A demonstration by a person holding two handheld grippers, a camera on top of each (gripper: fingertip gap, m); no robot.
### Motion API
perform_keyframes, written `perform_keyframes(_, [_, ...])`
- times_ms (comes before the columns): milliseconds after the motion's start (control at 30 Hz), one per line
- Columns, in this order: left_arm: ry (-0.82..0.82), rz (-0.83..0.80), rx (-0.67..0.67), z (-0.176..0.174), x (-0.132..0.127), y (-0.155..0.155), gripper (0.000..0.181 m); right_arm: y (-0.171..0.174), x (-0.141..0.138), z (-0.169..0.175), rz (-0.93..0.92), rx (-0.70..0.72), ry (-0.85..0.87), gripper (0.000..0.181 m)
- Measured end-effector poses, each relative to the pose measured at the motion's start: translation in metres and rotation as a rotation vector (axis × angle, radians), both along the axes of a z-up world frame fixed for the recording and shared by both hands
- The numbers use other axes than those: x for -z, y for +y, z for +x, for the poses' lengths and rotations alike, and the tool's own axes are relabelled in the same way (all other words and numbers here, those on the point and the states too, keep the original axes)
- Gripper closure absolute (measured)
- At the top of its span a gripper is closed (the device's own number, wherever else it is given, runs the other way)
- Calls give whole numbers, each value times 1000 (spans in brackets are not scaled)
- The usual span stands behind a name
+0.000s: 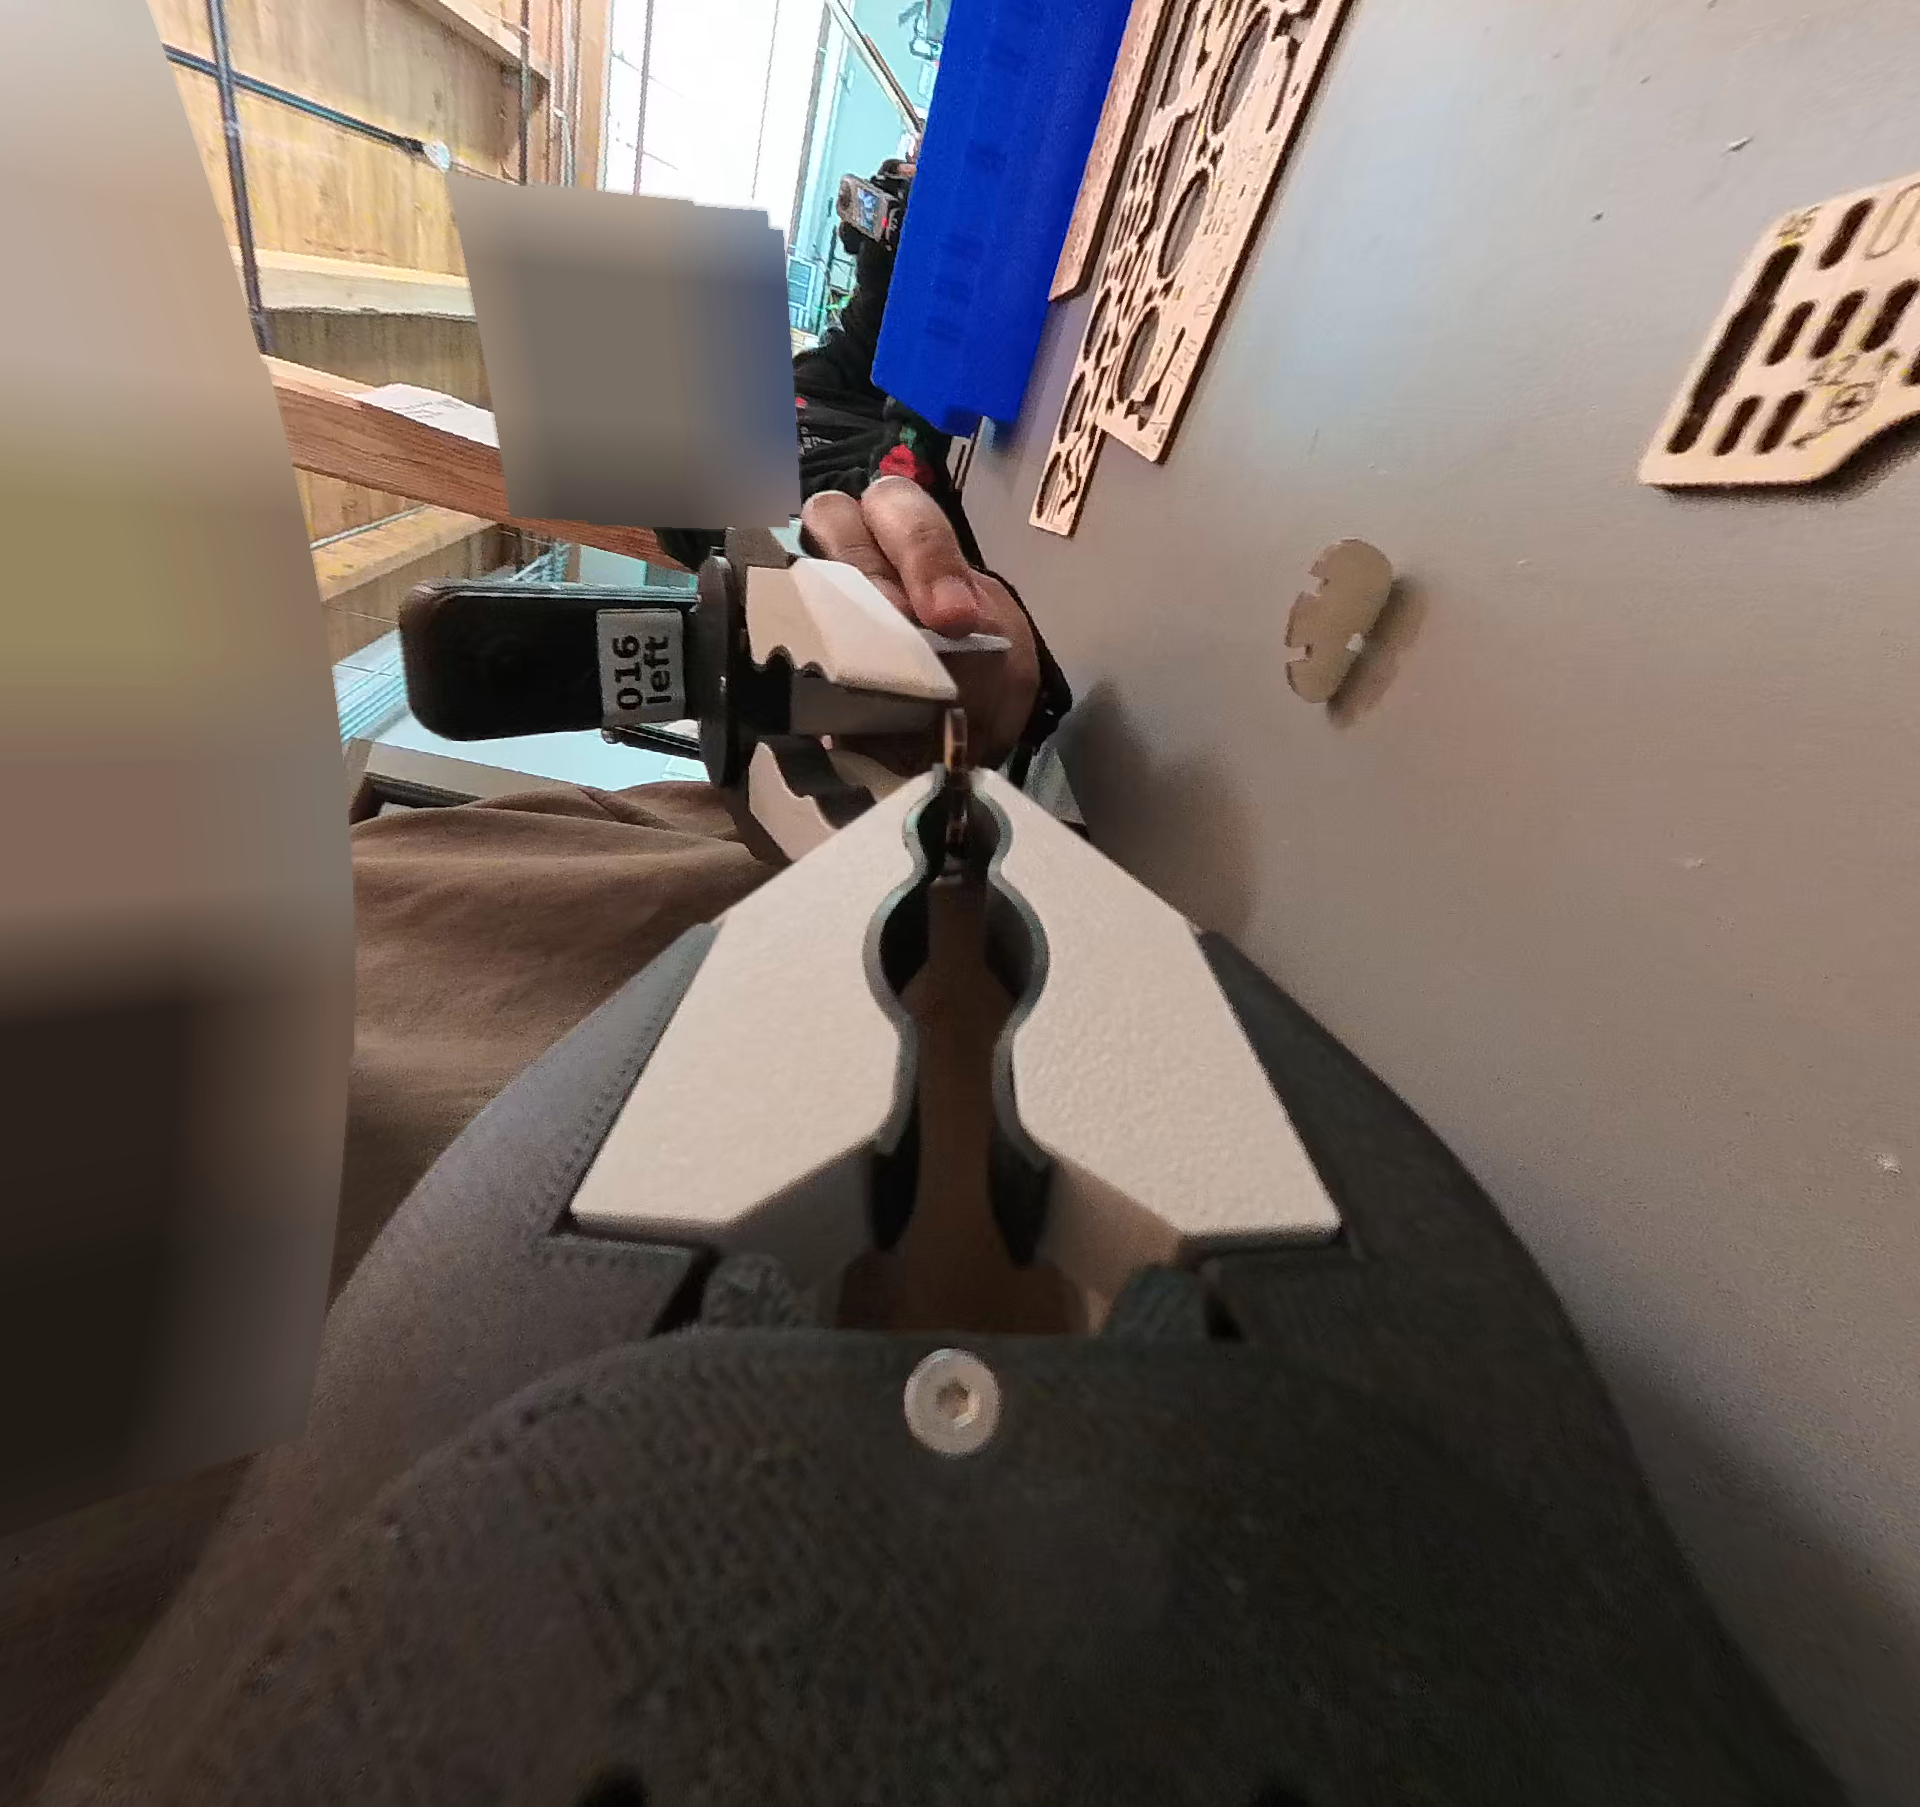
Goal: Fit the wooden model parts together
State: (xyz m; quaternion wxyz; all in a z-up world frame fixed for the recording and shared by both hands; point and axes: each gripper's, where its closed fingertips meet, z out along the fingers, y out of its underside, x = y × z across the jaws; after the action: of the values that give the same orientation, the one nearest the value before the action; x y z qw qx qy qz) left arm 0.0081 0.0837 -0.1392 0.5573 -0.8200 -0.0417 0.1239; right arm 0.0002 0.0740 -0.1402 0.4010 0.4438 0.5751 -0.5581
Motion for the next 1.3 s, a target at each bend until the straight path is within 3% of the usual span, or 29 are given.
perform_keyframes(233, [-7, 0, 5, 1, 0, 0, 161, 0, 0, -1, -11, -2, -4, 181])
perform_keyframes(533, [-15, -44, -11, -3, 11, 0, 142, 2, 0, -1, -19, -7, -11, 181])
perform_keyframes(1000, [-9, -57, -27, -5, 13, 0, 153, 1, -4, -1, -37, -1, 11, 179])
perform_keyframes(1300, [-124, 27, -42, -7, 4, 1, 154, 3, -18, -4, -85, 21, 79, 175])
